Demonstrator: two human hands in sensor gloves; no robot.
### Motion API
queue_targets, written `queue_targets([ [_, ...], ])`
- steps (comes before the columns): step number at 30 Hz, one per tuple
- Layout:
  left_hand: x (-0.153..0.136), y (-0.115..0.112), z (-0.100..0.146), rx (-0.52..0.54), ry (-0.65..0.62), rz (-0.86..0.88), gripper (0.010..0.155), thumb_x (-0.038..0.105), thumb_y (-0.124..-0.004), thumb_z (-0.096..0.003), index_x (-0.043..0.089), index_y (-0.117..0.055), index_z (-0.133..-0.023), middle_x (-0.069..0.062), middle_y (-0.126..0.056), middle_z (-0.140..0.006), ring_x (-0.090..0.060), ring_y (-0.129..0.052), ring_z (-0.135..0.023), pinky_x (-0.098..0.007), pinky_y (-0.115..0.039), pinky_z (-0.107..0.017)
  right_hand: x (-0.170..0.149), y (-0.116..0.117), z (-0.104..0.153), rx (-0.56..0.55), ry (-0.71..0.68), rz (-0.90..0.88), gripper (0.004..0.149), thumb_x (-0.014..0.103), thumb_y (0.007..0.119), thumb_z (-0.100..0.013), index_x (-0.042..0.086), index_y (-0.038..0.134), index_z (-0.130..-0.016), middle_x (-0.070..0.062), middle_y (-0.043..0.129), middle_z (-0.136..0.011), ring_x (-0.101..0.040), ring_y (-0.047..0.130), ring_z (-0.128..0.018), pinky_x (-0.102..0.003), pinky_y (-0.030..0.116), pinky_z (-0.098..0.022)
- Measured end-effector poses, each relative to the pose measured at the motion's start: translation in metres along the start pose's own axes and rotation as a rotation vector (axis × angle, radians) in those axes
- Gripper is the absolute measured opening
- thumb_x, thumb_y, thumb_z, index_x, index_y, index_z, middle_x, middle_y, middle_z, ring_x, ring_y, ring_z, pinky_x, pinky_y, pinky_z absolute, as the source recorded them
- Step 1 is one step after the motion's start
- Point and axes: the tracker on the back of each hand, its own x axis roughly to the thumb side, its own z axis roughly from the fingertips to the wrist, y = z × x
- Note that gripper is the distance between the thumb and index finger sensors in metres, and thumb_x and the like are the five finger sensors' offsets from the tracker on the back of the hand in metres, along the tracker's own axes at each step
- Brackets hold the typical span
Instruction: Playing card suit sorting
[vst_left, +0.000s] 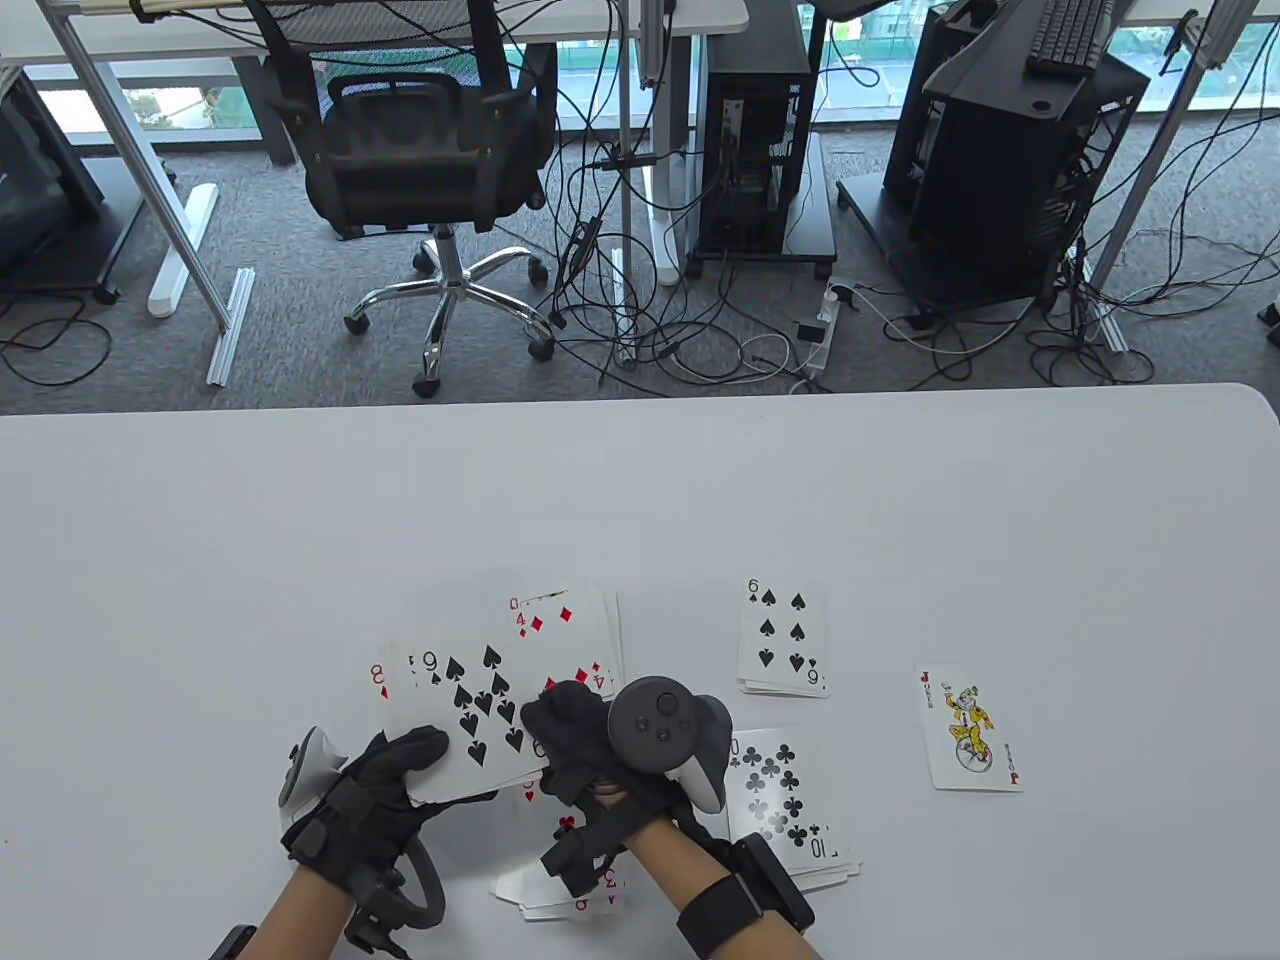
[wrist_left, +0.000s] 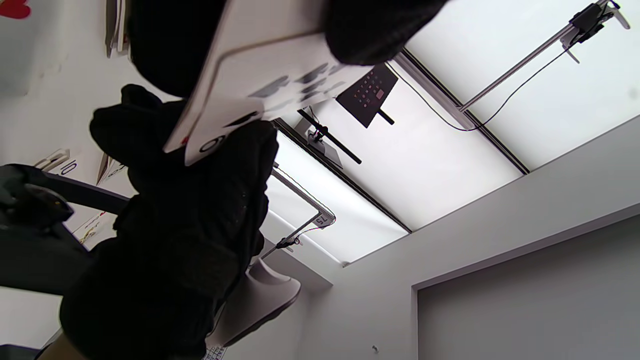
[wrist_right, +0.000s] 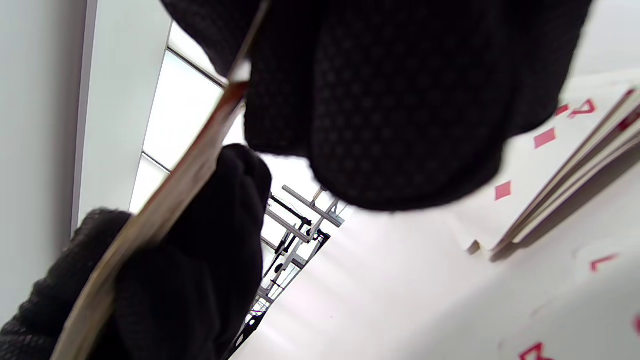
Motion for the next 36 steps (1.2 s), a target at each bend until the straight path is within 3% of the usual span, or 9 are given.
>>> queue_targets([
  [5, 0.0, 0.0, -0.001, -0.007, -0.002, 0.009, 0.054, 0.031, -0.069, -0.0619, 0.021, -0.044, -0.109, -0.008, -0.062, -0.11, -0.032, -0.079, -0.093, -0.043, -0.08, -0.059, -0.015, -0.029, -0.011, -0.004, 0.095, -0.094, 0.039, 0.019, 0.068, -0.052, -0.013, 0.074, -0.073, -0.01, 0.094, -0.043, -0.025, 0.099, -0.021, -0.05, 0.083, -0.036],
  [9, 0.0, 0.0, -0.001, -0.006, -0.004, 0.007, 0.054, 0.032, -0.069, -0.0621, 0.021, -0.044, -0.109, -0.008, -0.062, -0.11, -0.032, -0.079, -0.093, -0.043, -0.08, -0.059, -0.034, -0.075, -0.024, -0.122, 0.199, -0.188, 0.039, 0.018, 0.069, -0.052, -0.014, 0.073, -0.074, -0.011, 0.094, -0.044, -0.025, 0.098, -0.021, -0.05, 0.083, -0.036],
  [12, 0.0, 0.0, -0.001, -0.005, -0.008, 0.012, 0.054, 0.032, -0.068, -0.0622, 0.021, -0.044, -0.109, -0.005, -0.062, -0.11, -0.032, -0.079, -0.093, -0.043, -0.08, -0.059, -0.045, -0.114, -0.03, -0.257, 0.224, -0.065, 0.04, 0.018, 0.069, -0.051, -0.014, 0.073, -0.074, -0.01, 0.094, -0.044, -0.024, 0.098, -0.021, -0.05, 0.083, -0.036],
  [14, 0.0, 0.0, -0.001, -0.005, -0.007, 0.01, 0.054, 0.032, -0.068, -0.0623, 0.021, -0.044, -0.109, -0.005, -0.062, -0.11, -0.032, -0.079, -0.093, -0.043, -0.08, -0.059, -0.058, -0.144, -0.032, -0.337, 0.248, 0.118, 0.04, 0.018, 0.069, -0.051, -0.015, 0.073, -0.074, -0.011, 0.094, -0.044, -0.025, 0.098, -0.02, -0.051, 0.083, -0.036],
  [18, 0.0, 0.001, -0.001, -0.005, -0.004, 0.009, 0.054, 0.032, -0.068, -0.0624, 0.021, -0.044, -0.109, -0.005, -0.062, -0.11, -0.032, -0.079, -0.093, -0.043, -0.08, -0.059, -0.084, -0.179, -0.028, -0.366, 0.337, 0.382, 0.04, 0.017, 0.07, -0.051, -0.015, 0.074, -0.074, -0.011, 0.094, -0.043, -0.025, 0.098, -0.02, -0.051, 0.083, -0.036],
  [22, 0.0, 0.001, -0.002, -0.002, 0.002, 0.007, 0.054, 0.032, -0.068, -0.0625, 0.021, -0.044, -0.109, -0.005, -0.062, -0.11, -0.032, -0.079, -0.093, -0.043, -0.08, -0.059, -0.108, -0.185, -0.022, -0.317, 0.423, 0.466, 0.041, 0.017, 0.071, -0.051, -0.016, 0.074, -0.075, -0.012, 0.094, -0.043, -0.027, 0.098, -0.02, -0.052, 0.082, -0.036],
  [28, -0.002, 0.001, -0.002, 0.002, 0.015, 0.008, 0.054, 0.032, -0.068, -0.0624, 0.021, -0.044, -0.109, -0.005, -0.062, -0.11, -0.032, -0.079, -0.093, -0.043, -0.08, -0.059, -0.132, -0.172, -0.02, -0.202, 0.512, 0.643, 0.041, 0.017, 0.071, -0.05, -0.016, 0.074, -0.075, -0.014, 0.095, -0.043, -0.029, 0.098, -0.021, -0.054, 0.081, -0.036],
  [32, -0.002, 0.002, -0.003, 0.004, 0.013, 0.004, 0.054, 0.032, -0.068, -0.0625, 0.021, -0.044, -0.109, -0.005, -0.062, -0.11, -0.032, -0.079, -0.093, -0.043, -0.08, -0.059, -0.134, -0.163, -0.023, -0.124, 0.561, 0.883, 0.047, 0.023, 0.073, -0.051, -0.016, 0.072, -0.078, -0.016, 0.095, -0.047, -0.032, 0.098, -0.024, -0.055, 0.08, -0.037],
  [36, -0.003, 0.002, -0.003, 0.005, 0.018, 0.007, 0.054, 0.032, -0.068, -0.0625, 0.021, -0.043, -0.109, -0.005, -0.062, -0.11, -0.032, -0.079, -0.094, -0.043, -0.08, -0.059, -0.127, -0.161, -0.026, -0.094, 0.554, 1.015, 0.053, 0.028, 0.073, -0.051, -0.017, 0.071, -0.079, -0.018, 0.094, -0.049, -0.033, 0.098, -0.025, -0.055, 0.08, -0.038],
])
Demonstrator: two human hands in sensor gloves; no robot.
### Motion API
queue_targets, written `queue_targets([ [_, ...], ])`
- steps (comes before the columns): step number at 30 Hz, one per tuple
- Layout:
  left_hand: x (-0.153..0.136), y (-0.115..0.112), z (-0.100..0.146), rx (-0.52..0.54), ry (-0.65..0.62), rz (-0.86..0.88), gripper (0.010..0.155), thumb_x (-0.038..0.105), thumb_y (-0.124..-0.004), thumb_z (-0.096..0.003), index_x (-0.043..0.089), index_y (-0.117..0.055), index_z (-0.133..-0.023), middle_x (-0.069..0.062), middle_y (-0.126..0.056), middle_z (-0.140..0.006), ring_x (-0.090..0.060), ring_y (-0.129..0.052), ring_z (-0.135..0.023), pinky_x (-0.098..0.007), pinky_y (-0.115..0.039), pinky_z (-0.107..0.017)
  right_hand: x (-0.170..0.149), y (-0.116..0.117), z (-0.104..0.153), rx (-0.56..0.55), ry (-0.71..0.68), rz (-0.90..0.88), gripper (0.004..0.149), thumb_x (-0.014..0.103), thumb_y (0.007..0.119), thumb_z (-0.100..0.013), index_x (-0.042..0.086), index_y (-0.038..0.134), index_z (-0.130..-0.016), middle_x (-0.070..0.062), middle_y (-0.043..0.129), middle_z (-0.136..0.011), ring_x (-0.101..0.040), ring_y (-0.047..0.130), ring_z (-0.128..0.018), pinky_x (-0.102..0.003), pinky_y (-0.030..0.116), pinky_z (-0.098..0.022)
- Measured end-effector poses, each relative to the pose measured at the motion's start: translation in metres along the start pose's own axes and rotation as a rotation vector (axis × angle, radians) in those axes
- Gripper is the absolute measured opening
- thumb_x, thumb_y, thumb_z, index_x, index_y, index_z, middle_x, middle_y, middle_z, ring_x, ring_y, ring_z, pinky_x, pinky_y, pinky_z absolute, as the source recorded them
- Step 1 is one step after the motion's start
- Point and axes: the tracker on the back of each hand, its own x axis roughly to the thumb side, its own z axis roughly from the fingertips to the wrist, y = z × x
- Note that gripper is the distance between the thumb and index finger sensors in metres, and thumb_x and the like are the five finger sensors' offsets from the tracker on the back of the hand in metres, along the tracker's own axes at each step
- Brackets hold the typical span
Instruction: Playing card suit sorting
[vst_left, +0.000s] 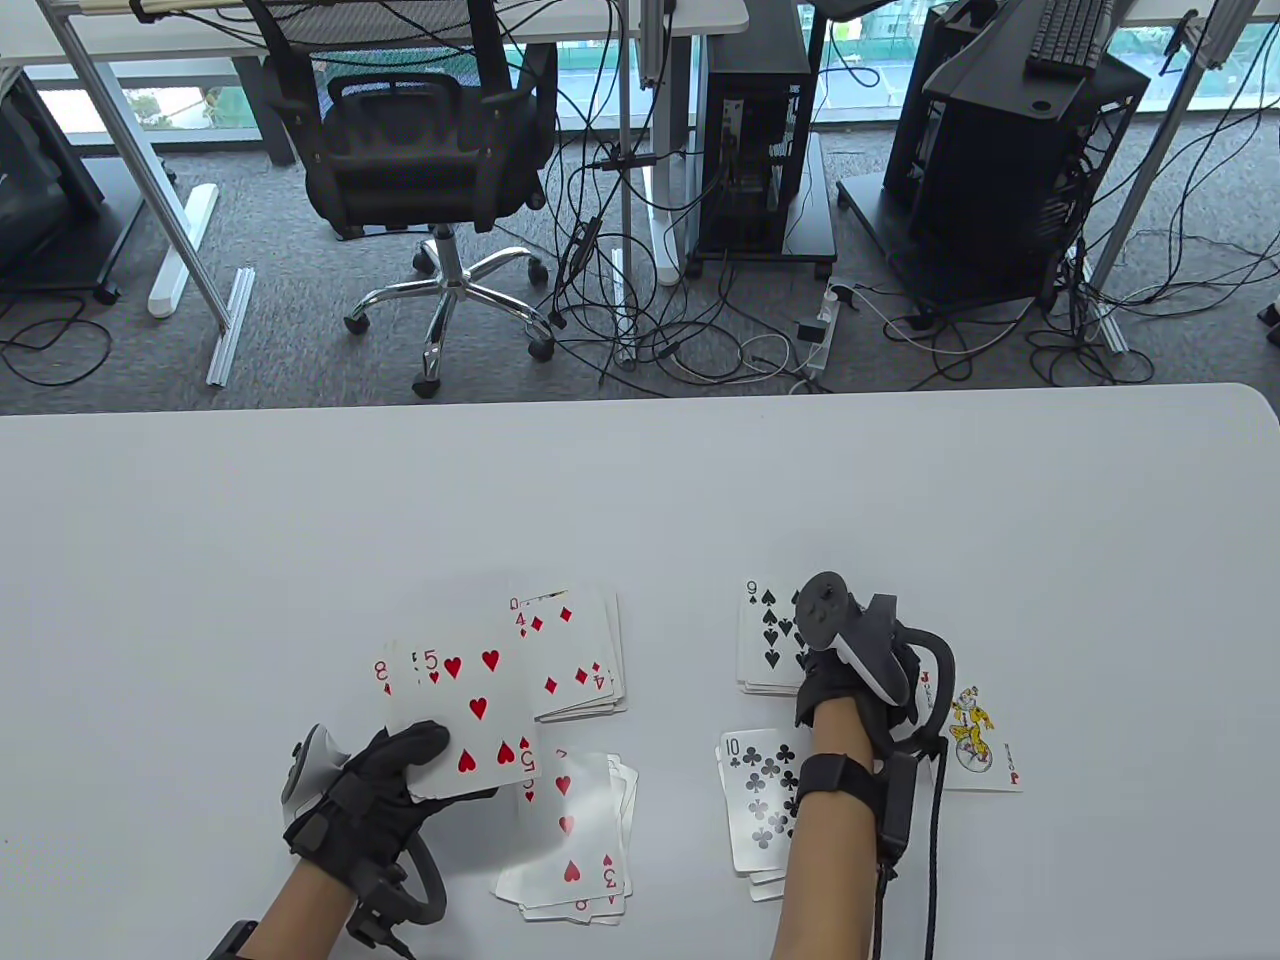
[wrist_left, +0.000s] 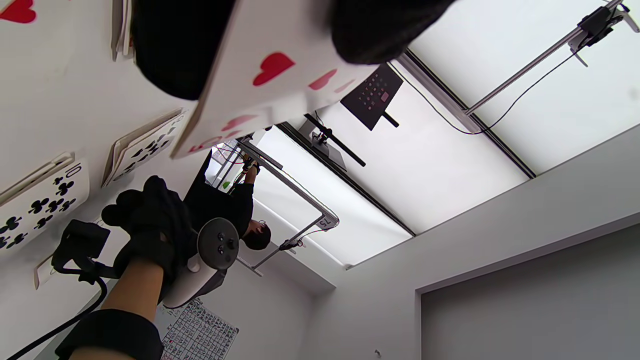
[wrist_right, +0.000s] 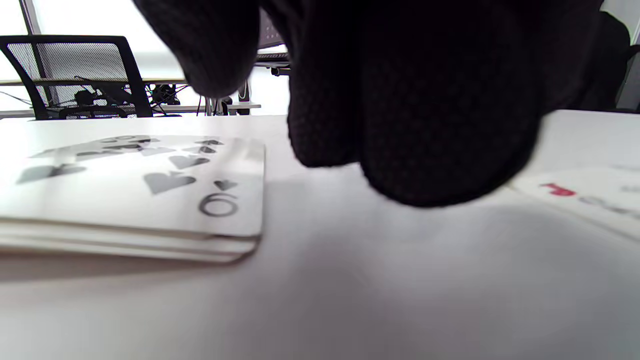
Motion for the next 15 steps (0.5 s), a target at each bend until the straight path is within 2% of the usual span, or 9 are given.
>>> queue_targets([
  [4, -0.001, 0.0, 0.0, -0.002, 0.005, 0.0, 0.054, 0.032, -0.068, -0.0626, 0.021, -0.043, -0.109, -0.005, -0.061, -0.11, -0.032, -0.078, -0.094, -0.043, -0.08, -0.059, 0.013, -0.017, 0.004, -0.076, -0.084, -0.048, 0.054, 0.029, 0.071, -0.052, -0.018, 0.071, -0.079, -0.018, 0.094, -0.048, -0.034, 0.098, -0.024, -0.055, 0.08, -0.037],
  [10, -0.002, 0.0, 0.0, -0.001, 0.014, 0.006, 0.054, 0.032, -0.068, -0.0625, 0.021, -0.043, -0.109, -0.008, -0.061, -0.11, -0.032, -0.078, -0.094, -0.043, -0.08, -0.059, 0.06, -0.042, 0.033, -0.142, -0.344, -0.346, 0.056, 0.03, 0.068, -0.054, -0.02, 0.069, -0.08, -0.019, 0.094, -0.049, -0.034, 0.097, -0.025, -0.056, 0.079, -0.038],
  [13, -0.002, 0.0, 0.0, -0.001, 0.011, 0.005, 0.054, 0.032, -0.068, -0.0625, 0.021, -0.043, -0.109, -0.005, -0.061, -0.11, -0.032, -0.078, -0.094, -0.043, -0.08, -0.059, 0.089, -0.044, 0.057, -0.109, -0.478, -0.529, 0.057, 0.031, 0.066, -0.055, -0.021, 0.068, -0.081, -0.02, 0.093, -0.05, -0.035, 0.097, -0.026, -0.056, 0.079, -0.038],
  [15, -0.002, 0.0, 0.0, -0.001, 0.008, 0.006, 0.054, 0.032, -0.068, -0.0625, 0.021, -0.043, -0.109, -0.008, -0.061, -0.11, -0.033, -0.078, -0.094, -0.043, -0.079, -0.06, 0.107, -0.043, 0.074, -0.074, -0.554, -0.655, 0.059, 0.032, 0.065, -0.056, -0.021, 0.067, -0.081, -0.02, 0.093, -0.051, -0.035, 0.097, -0.027, -0.057, 0.079, -0.038],
])
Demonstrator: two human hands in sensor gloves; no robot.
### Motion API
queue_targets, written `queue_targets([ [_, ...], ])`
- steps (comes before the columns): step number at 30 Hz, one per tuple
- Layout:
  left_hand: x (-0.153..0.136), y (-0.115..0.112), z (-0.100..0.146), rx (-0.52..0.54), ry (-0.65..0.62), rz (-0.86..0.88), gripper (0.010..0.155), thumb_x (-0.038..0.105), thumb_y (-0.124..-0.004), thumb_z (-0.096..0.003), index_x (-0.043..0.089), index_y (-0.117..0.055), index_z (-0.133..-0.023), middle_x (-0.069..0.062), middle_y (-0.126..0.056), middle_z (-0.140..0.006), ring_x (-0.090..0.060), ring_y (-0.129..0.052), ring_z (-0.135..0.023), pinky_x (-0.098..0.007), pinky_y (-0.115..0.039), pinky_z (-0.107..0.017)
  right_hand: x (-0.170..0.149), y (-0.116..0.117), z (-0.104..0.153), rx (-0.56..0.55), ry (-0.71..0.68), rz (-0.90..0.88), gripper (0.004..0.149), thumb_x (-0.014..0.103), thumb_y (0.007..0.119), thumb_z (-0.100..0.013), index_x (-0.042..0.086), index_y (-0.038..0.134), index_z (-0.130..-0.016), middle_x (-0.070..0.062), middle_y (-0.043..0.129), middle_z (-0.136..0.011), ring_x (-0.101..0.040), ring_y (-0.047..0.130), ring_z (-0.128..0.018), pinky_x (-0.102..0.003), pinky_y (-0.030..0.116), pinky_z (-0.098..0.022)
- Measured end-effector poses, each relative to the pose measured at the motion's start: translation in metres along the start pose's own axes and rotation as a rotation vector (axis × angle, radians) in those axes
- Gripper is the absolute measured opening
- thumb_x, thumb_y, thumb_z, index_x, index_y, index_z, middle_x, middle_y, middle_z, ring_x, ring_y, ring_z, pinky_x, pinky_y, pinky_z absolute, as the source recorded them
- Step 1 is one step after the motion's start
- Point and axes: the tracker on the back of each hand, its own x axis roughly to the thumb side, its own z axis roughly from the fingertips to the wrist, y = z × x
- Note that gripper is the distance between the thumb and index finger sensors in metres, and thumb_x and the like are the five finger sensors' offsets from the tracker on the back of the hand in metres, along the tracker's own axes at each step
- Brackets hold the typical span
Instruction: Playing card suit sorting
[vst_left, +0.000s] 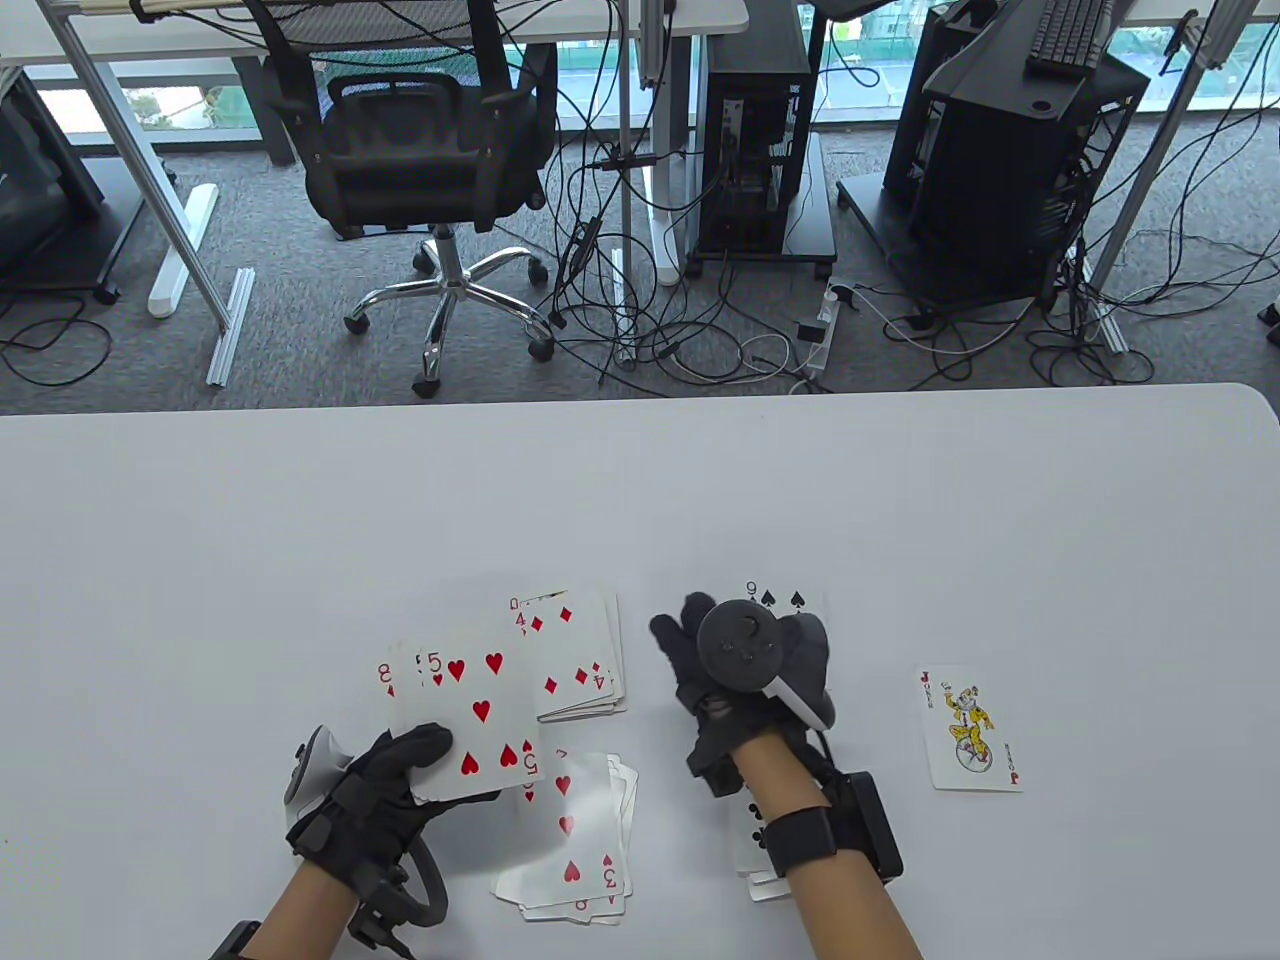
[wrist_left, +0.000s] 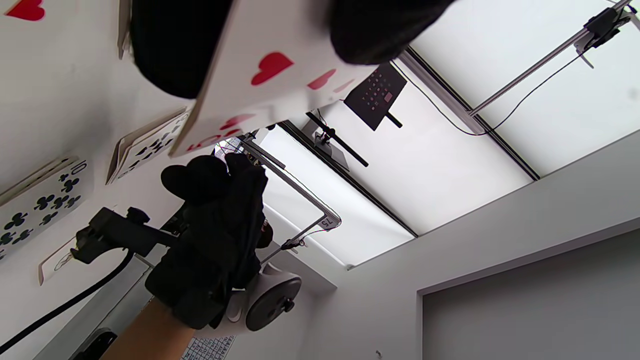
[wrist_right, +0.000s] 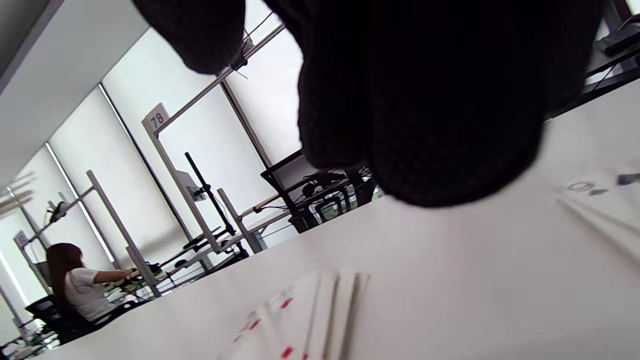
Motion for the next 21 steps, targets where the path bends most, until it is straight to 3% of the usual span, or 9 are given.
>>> queue_targets([
  [5, 0.0, 0.0, 0.0, 0.0, -0.005, -0.001, 0.054, 0.032, -0.068, -0.0625, 0.021, -0.043, -0.109, -0.008, -0.061, -0.111, -0.033, -0.078, -0.094, -0.044, -0.079, -0.06, 0.041, 0.039, 0.019, 0.111, -0.099, -0.24, 0.067, 0.038, 0.065, -0.056, -0.023, 0.062, -0.084, -0.022, 0.091, -0.055, -0.037, 0.097, -0.03, -0.058, 0.078, -0.039],
  [10, -0.001, 0.0, 0.0, -0.007, 0.0, -0.002, 0.054, 0.032, -0.068, -0.0624, 0.021, -0.043, -0.109, -0.008, -0.061, -0.111, -0.033, -0.078, -0.094, -0.044, -0.079, -0.06, 0.061, 0.066, 0.03, 0.19, -0.129, -0.287, 0.079, 0.045, 0.071, -0.053, -0.024, 0.052, -0.087, -0.017, 0.088, -0.055, -0.032, 0.095, -0.03, -0.056, 0.078, -0.04],
  [14, -0.001, -0.001, 0.0, -0.018, 0.003, -0.003, 0.054, 0.032, -0.068, -0.0624, 0.021, -0.043, -0.109, -0.008, -0.061, -0.11, -0.033, -0.078, -0.094, -0.044, -0.079, -0.06, 0.062, 0.071, 0.032, 0.1, -0.122, -0.289, 0.058, 0.034, 0.075, -0.05, -0.016, 0.065, -0.077, -0.004, 0.09, -0.041, -0.019, 0.096, -0.018, -0.049, 0.083, -0.035],
  [21, -0.003, -0.002, -0.001, -0.038, 0.001, -0.004, 0.054, 0.032, -0.068, -0.0623, 0.02, -0.044, -0.109, -0.008, -0.061, -0.11, -0.033, -0.079, -0.093, -0.043, -0.08, -0.059, 0.056, 0.066, 0.033, 0.082, -0.077, -0.362, 0.043, 0.024, 0.068, -0.053, -0.014, 0.073, -0.073, -0.005, 0.094, -0.035, -0.02, 0.097, -0.012, -0.047, 0.084, -0.034],
])
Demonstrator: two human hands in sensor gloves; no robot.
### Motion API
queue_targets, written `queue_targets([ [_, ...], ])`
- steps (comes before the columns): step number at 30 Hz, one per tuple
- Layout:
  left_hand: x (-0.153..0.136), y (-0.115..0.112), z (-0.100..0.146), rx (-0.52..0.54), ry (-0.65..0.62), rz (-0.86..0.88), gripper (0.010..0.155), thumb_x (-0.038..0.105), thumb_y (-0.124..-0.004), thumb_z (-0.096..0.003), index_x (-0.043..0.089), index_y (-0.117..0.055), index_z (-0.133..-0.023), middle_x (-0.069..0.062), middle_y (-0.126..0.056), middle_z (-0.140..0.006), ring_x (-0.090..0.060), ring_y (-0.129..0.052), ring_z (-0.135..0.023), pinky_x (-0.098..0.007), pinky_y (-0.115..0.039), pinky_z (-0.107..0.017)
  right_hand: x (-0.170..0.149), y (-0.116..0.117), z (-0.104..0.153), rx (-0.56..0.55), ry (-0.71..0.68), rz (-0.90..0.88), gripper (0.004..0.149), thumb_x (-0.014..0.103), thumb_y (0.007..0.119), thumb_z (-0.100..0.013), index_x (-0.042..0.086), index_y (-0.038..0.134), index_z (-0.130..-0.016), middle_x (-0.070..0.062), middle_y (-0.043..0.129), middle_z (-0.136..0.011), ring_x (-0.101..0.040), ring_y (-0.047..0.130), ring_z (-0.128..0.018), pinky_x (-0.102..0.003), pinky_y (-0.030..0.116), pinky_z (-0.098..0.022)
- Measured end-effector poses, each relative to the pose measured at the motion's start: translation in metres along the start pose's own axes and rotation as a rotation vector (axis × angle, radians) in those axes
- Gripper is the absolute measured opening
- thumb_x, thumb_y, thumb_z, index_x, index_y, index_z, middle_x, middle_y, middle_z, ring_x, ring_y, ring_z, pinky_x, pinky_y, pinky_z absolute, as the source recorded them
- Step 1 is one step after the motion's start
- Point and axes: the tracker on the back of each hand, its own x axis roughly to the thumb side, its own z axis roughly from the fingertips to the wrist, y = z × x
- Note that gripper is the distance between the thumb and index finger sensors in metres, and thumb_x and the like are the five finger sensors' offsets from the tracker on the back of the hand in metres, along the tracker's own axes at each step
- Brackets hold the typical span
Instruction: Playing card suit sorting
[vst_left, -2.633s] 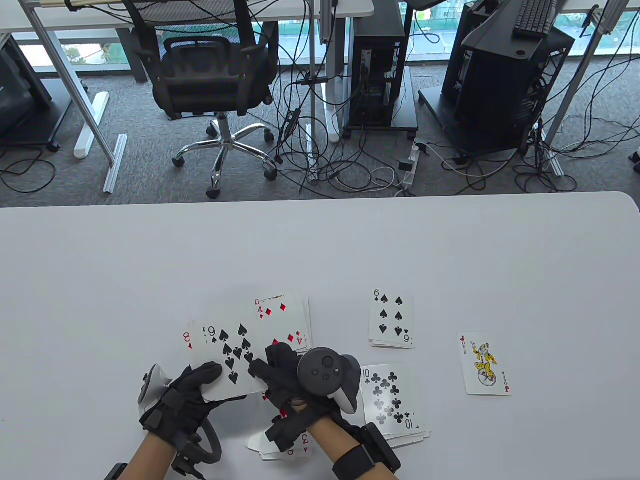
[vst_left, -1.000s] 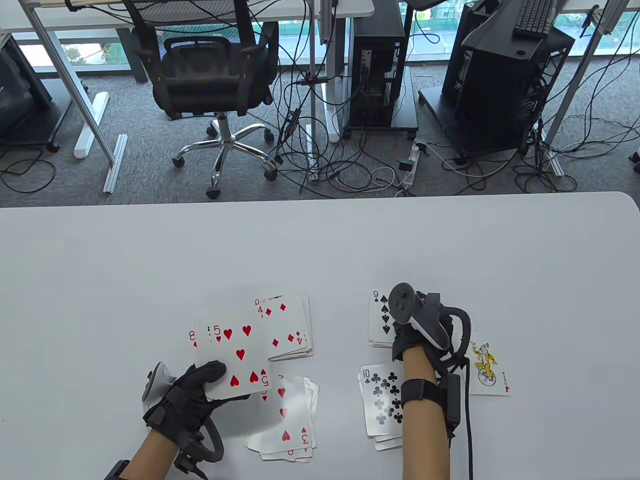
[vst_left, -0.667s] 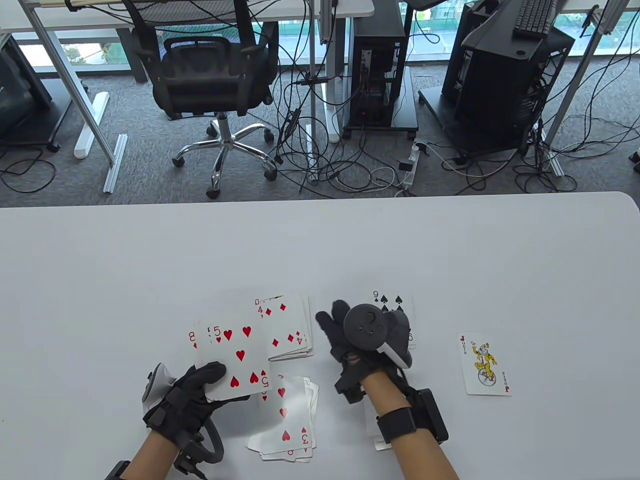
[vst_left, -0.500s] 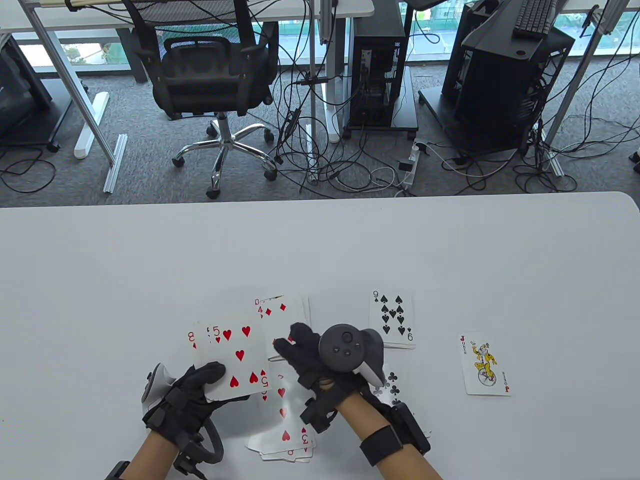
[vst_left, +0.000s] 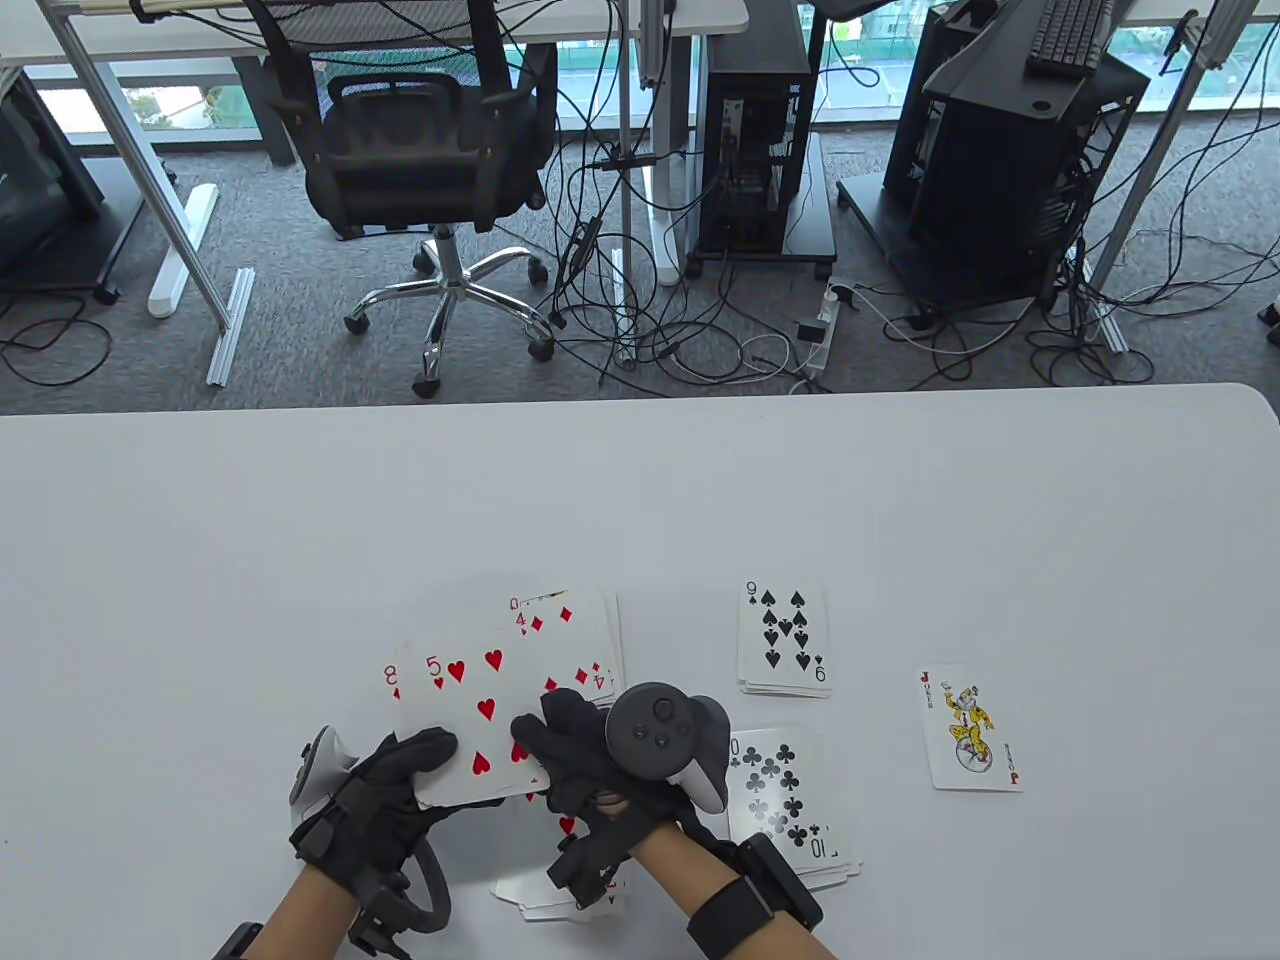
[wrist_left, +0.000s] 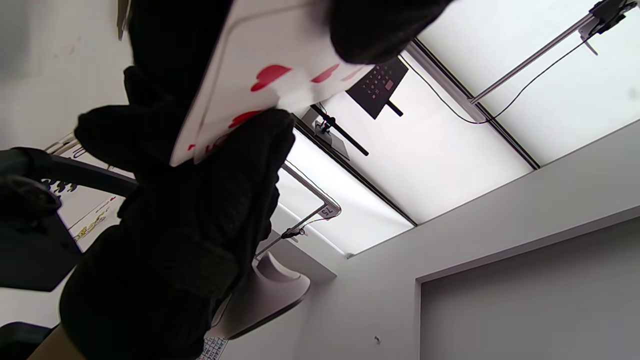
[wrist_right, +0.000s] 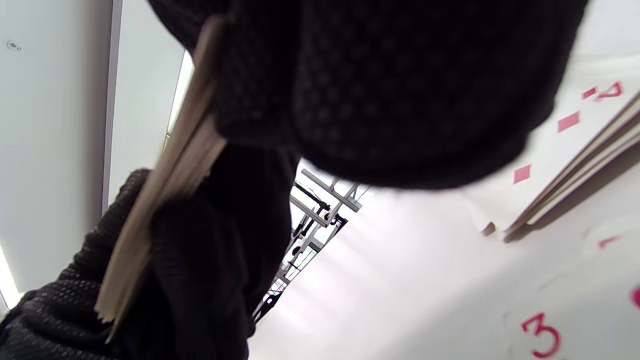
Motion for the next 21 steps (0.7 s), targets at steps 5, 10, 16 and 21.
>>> queue_targets([
  [5, 0.0, 0.0, 0.0, -0.009, -0.003, 0.003, 0.054, 0.032, -0.068, -0.0623, 0.02, -0.044, -0.109, -0.008, -0.062, -0.11, -0.032, -0.079, -0.093, -0.043, -0.08, -0.059, -0.002, -0.009, 0.002, -0.033, 0.012, 0.012, 0.041, 0.021, 0.065, -0.053, -0.015, 0.073, -0.072, -0.006, 0.095, -0.036, -0.021, 0.097, -0.012, -0.048, 0.084, -0.034],
  [10, 0.001, 0.001, 0.001, -0.009, -0.015, 0.0, 0.053, 0.032, -0.068, -0.0622, 0.02, -0.044, -0.109, -0.008, -0.062, -0.11, -0.032, -0.08, -0.093, -0.043, -0.08, -0.059, -0.012, -0.027, 0.006, -0.107, 0.071, -0.052, 0.041, 0.019, 0.064, -0.053, -0.015, 0.073, -0.072, -0.006, 0.094, -0.036, -0.021, 0.097, -0.013, -0.048, 0.084, -0.034],
  [16, 0.002, 0.001, 0.001, -0.001, -0.029, 0.007, 0.054, 0.032, -0.068, -0.0623, 0.02, -0.044, -0.109, -0.008, -0.062, -0.11, -0.032, -0.08, -0.093, -0.042, -0.081, -0.059, -0.033, -0.06, 0.019, -0.219, 0.13, -0.074, 0.041, 0.02, 0.064, -0.053, -0.015, 0.072, -0.073, -0.006, 0.094, -0.036, -0.021, 0.097, -0.013, -0.048, 0.084, -0.034],
  [21, 0.003, 0.001, 0.001, 0.005, -0.04, 0.011, 0.054, 0.033, -0.068, -0.0625, 0.021, -0.044, -0.109, -0.005, -0.062, -0.11, -0.031, -0.08, -0.093, -0.042, -0.081, -0.059, -0.048, -0.065, 0.04, -0.184, 0.197, -0.104, 0.041, 0.018, 0.065, -0.053, -0.017, 0.072, -0.072, -0.007, 0.094, -0.035, -0.021, 0.097, -0.012, -0.048, 0.084, -0.033],
])
